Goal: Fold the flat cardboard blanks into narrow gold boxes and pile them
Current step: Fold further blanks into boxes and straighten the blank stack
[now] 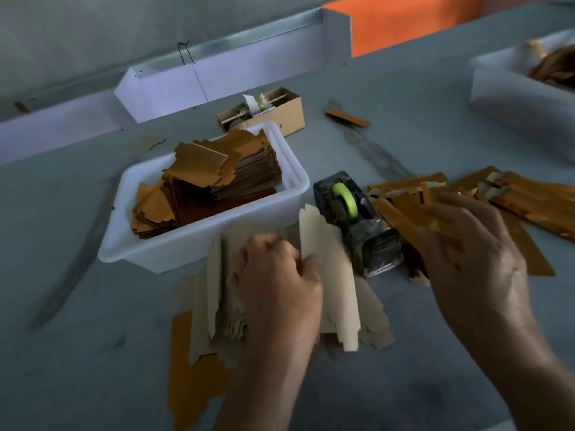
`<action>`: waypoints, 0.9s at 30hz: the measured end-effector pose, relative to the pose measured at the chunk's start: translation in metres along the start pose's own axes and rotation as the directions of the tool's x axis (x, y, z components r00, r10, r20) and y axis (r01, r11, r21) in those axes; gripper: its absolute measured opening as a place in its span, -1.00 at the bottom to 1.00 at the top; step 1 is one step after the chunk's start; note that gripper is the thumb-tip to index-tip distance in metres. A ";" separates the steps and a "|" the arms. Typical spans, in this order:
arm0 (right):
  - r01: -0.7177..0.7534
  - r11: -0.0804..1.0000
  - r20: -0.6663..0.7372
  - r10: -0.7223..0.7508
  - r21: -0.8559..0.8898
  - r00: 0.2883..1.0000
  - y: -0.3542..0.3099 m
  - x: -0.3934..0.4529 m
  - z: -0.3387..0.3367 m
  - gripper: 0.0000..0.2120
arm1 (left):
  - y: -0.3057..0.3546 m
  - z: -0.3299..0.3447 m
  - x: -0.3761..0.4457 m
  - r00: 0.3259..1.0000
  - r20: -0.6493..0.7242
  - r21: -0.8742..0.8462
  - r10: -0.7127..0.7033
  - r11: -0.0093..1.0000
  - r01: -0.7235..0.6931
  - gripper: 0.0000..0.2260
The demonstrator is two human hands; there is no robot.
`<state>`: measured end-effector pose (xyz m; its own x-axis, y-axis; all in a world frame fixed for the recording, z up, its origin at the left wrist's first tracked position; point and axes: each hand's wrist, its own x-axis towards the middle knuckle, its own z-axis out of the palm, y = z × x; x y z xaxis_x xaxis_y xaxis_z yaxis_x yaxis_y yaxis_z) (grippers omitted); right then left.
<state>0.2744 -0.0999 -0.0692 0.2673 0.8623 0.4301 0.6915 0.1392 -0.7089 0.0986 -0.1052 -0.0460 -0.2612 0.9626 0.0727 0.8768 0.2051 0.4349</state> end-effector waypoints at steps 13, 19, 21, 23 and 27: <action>-0.601 0.633 0.674 0.165 0.488 0.720 -0.043 -0.038 0.017 -0.53 | -0.026 -0.053 0.000 0.957 0.265 -0.659 -0.119 0.702 0.270 -0.82; -0.758 0.341 0.757 0.168 0.556 0.631 -0.050 -0.032 0.024 -0.65 | -0.023 -0.053 -0.004 0.957 0.286 -0.689 -0.047 0.684 0.240 -0.70; -0.757 0.334 0.767 0.131 0.562 0.628 -0.053 -0.033 0.024 -0.69 | -0.019 -0.050 -0.004 0.957 0.285 -0.682 -0.054 0.690 0.242 -0.61; -0.756 0.326 0.774 0.105 0.567 0.625 -0.054 -0.035 0.024 -0.79 | -0.017 -0.045 -0.003 0.963 0.262 -0.655 -0.068 0.720 0.229 -0.65; -0.745 0.341 0.767 0.094 0.574 0.634 -0.050 -0.036 0.026 -0.84 | -0.019 -0.039 -0.002 0.960 0.273 -0.619 -0.064 0.752 0.226 -0.69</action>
<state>0.2130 -0.1254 -0.0637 -0.2805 0.9337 -0.2226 -0.3484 -0.3152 -0.8828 0.0667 -0.1176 -0.0191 -0.1966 0.9592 -0.2031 0.3507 0.2623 0.8990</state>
